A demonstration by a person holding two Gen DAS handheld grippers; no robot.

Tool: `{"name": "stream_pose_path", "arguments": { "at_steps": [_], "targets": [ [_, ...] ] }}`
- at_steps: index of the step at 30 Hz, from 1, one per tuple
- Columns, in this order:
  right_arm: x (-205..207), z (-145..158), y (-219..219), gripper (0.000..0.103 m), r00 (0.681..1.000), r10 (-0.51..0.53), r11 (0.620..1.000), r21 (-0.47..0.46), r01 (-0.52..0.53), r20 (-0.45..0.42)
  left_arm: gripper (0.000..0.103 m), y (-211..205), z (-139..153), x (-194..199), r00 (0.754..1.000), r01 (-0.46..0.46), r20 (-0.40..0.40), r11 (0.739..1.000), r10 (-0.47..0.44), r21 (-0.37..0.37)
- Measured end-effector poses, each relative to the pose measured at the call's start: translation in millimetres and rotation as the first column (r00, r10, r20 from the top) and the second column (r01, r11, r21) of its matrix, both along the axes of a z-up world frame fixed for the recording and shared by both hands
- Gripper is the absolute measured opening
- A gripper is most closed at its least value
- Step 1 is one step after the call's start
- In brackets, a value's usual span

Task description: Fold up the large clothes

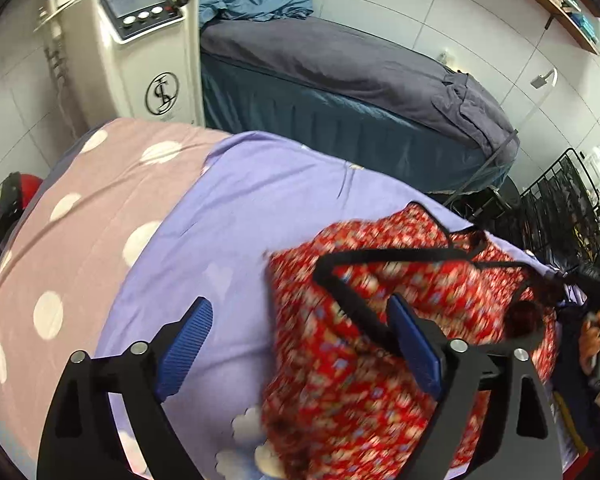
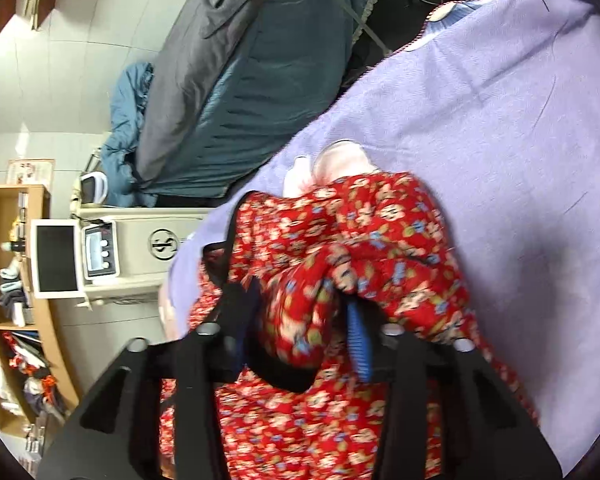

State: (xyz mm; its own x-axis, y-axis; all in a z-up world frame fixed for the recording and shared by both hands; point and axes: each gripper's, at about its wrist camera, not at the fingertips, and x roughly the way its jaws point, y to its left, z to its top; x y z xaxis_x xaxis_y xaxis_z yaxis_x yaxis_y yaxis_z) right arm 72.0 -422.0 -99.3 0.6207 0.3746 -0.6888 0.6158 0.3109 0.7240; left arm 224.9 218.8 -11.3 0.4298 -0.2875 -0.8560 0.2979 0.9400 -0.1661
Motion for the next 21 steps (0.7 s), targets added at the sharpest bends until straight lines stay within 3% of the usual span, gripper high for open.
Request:
{"name": "stream_pose_path", "arguments": {
  "at_steps": [2, 5, 8, 10, 13, 15, 21],
  "targets": [
    [-1.2, 13.5, 3.9, 0.061, 0.999, 0.001, 1.0, 0.0, -0.001, 0.035, 0.089, 9.7, -2.8, -8.3, 1.0, -0.027, -0.011, 1.0, 0.027, -0.015],
    [-3.3, 41.3, 9.3, 0.061, 0.995, 0.033, 0.998, -0.049, -0.029, 0.091, 0.089, 21.7, -1.0, -18.6, 0.998, -0.065, -0.005, 0.997, 0.065, -0.037],
    [-6.1, 66.2, 17.5, 0.062, 0.991, 0.101, 0.982, -0.172, -0.085, 0.09, 0.092, 28.2, 10.7, -26.2, 0.994, -0.099, 0.033, 0.994, 0.101, -0.055],
    [-9.0, 76.8, 28.9, 0.062, 0.985, 0.167, 0.943, -0.299, -0.148, 0.039, 0.092, 28.1, 15.3, -30.9, 0.993, -0.103, 0.048, 0.993, 0.105, -0.057],
    [-18.4, 75.2, 45.1, 0.063, 0.971, 0.235, 0.886, -0.402, -0.23, -0.038, 0.092, 24.4, 19.8, -40.5, 0.992, -0.09, 0.081, 0.995, 0.093, -0.039],
    [-29.6, 65.0, 53.0, 0.063, 0.962, 0.258, 0.865, -0.424, -0.27, -0.085, 0.093, 23.8, 20.9, -47.6, 0.991, -0.09, 0.095, 0.995, 0.093, -0.036],
    [-62.9, 39.6, 63.3, 0.063, 0.958, 0.257, 0.865, -0.412, -0.286, -0.126, 0.093, 45.3, 29.8, -62.1, 0.973, -0.163, 0.156, 0.985, 0.171, -0.06]
  ]
}}
